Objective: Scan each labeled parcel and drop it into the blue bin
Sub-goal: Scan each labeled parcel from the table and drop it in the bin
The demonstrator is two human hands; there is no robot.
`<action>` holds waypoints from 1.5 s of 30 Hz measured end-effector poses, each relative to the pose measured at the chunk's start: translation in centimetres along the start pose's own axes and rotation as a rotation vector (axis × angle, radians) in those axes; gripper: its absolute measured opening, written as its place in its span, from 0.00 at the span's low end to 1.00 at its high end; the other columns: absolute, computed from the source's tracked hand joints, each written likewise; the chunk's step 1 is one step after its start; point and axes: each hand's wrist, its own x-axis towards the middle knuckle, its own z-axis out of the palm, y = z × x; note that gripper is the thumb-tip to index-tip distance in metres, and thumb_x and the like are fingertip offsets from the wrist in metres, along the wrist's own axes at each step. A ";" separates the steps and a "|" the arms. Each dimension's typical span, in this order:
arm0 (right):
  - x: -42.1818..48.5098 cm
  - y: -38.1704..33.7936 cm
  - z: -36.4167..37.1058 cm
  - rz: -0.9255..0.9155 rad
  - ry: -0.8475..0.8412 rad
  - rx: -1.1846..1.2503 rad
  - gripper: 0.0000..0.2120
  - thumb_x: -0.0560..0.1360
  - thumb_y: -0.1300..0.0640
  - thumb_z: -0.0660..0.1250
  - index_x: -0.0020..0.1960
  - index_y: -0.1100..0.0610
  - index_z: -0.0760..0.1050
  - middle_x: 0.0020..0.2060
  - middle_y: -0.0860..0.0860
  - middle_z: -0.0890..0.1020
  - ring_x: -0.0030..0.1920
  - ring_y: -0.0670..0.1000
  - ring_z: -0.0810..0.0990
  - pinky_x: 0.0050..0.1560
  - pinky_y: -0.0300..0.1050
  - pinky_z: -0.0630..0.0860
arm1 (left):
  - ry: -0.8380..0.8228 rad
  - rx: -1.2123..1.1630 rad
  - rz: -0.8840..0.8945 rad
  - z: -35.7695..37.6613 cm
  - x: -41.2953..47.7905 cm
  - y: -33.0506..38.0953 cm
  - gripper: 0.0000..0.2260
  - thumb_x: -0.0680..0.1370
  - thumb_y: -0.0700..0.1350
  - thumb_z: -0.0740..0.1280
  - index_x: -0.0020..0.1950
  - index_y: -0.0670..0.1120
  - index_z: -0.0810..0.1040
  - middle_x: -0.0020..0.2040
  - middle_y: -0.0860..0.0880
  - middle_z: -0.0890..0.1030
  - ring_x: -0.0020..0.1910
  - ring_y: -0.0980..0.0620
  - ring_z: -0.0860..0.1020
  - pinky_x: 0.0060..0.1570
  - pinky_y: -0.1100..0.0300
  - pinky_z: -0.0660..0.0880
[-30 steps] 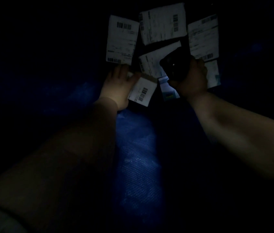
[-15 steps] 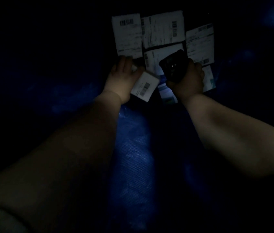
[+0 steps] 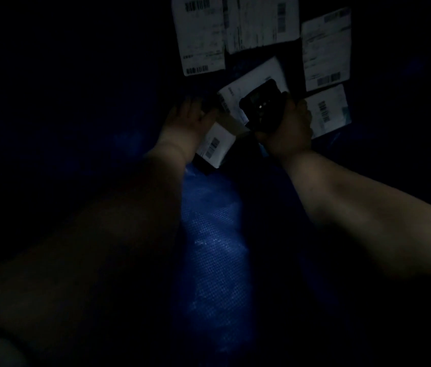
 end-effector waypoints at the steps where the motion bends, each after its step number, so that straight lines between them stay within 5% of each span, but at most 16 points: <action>1: 0.1 0.3 0.4 -0.017 0.002 -0.022 0.44 0.70 0.52 0.76 0.79 0.56 0.56 0.73 0.59 0.63 0.72 0.60 0.62 0.69 0.58 0.65 | -0.019 0.004 -0.010 -0.1 0.4 0.0 0.43 0.76 0.41 0.71 0.82 0.49 0.46 0.80 0.37 0.47 0.79 0.37 0.46 0.75 0.40 0.48; 14: -0.2 0.6 -0.4 0.017 -0.021 -0.079 0.47 0.69 0.51 0.78 0.79 0.56 0.56 0.73 0.58 0.63 0.72 0.61 0.62 0.70 0.61 0.64 | -0.006 0.063 -0.043 -1.7 0.3 -0.3 0.41 0.76 0.43 0.71 0.81 0.49 0.48 0.79 0.38 0.51 0.78 0.36 0.48 0.75 0.38 0.45; 21: -4.5 -3.7 -5.0 -0.004 0.018 -0.105 0.43 0.69 0.51 0.76 0.78 0.55 0.59 0.71 0.57 0.66 0.70 0.61 0.64 0.68 0.60 0.67 | 0.217 -0.052 -0.056 -7.0 -4.3 0.4 0.30 0.77 0.42 0.67 0.77 0.45 0.62 0.72 0.37 0.66 0.72 0.35 0.62 0.72 0.36 0.55; 34: -24.6 -16.3 -23.8 -0.095 0.163 -0.056 0.45 0.69 0.49 0.75 0.79 0.53 0.57 0.72 0.55 0.64 0.71 0.59 0.63 0.68 0.59 0.65 | 0.544 -0.315 -0.210 -24.9 -27.6 1.7 0.24 0.75 0.49 0.67 0.71 0.50 0.69 0.65 0.43 0.73 0.63 0.38 0.69 0.64 0.45 0.63; 45: -45.5 -25.4 -40.3 -0.235 0.329 0.104 0.45 0.67 0.48 0.78 0.78 0.50 0.59 0.71 0.49 0.65 0.71 0.53 0.63 0.71 0.55 0.65 | 1.036 -0.547 -0.137 -38.2 -50.4 2.7 0.25 0.72 0.51 0.72 0.68 0.54 0.74 0.61 0.48 0.76 0.62 0.42 0.71 0.62 0.45 0.67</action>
